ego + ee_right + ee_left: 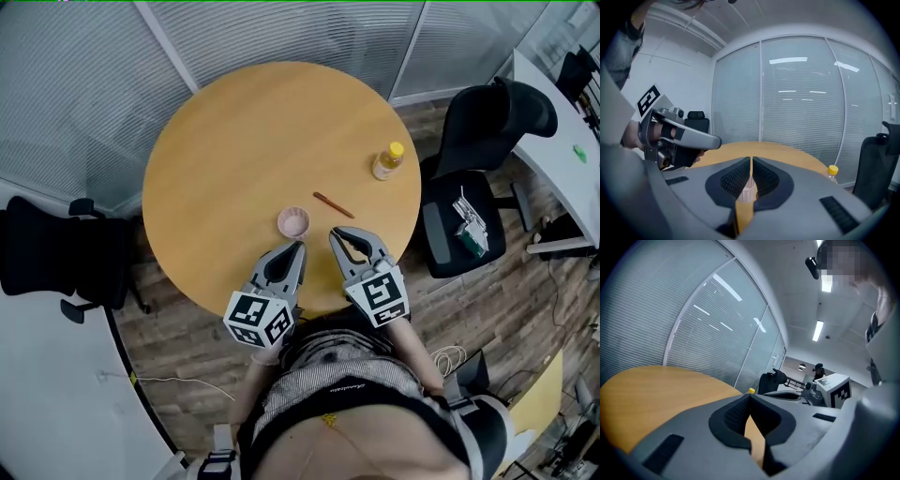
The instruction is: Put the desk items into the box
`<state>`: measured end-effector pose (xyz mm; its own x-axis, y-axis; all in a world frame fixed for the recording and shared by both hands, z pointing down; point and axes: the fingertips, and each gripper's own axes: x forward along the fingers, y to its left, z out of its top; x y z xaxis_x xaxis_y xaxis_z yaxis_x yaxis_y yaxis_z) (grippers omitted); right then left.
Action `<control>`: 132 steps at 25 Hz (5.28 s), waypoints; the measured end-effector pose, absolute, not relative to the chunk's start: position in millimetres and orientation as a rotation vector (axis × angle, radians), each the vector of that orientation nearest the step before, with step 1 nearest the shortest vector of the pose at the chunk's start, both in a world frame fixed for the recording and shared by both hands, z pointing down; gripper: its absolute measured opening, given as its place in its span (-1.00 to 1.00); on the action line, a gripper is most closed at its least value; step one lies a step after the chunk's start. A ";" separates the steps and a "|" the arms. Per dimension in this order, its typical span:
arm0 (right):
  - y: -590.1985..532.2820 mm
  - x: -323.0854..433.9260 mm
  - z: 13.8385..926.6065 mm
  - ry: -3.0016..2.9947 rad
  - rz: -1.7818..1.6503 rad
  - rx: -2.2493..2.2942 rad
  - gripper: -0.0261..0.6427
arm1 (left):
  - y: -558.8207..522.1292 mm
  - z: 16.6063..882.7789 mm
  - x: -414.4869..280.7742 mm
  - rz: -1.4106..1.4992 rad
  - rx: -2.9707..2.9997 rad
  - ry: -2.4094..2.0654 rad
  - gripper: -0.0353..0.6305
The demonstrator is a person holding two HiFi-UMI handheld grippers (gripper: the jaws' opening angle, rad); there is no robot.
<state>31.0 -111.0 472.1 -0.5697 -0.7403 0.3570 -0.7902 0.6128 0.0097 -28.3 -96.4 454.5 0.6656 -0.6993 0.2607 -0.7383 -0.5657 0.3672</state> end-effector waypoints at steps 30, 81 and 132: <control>-138.6 43.1 457.5 -2.732 0.138 0.770 -0.83 | -101.2 438.3 -6.5 -0.010 2.232 -1.519 -0.84; -182.5 73.3 572.4 -2.329 0.178 0.945 -0.83 | -118.8 472.4 -19.2 0.082 2.253 -1.207 -0.84; -202.5 87.2 708.8 -1.994 0.405 0.654 -0.62 | -153.0 507.0 -28.8 0.100 2.179 -1.095 -0.84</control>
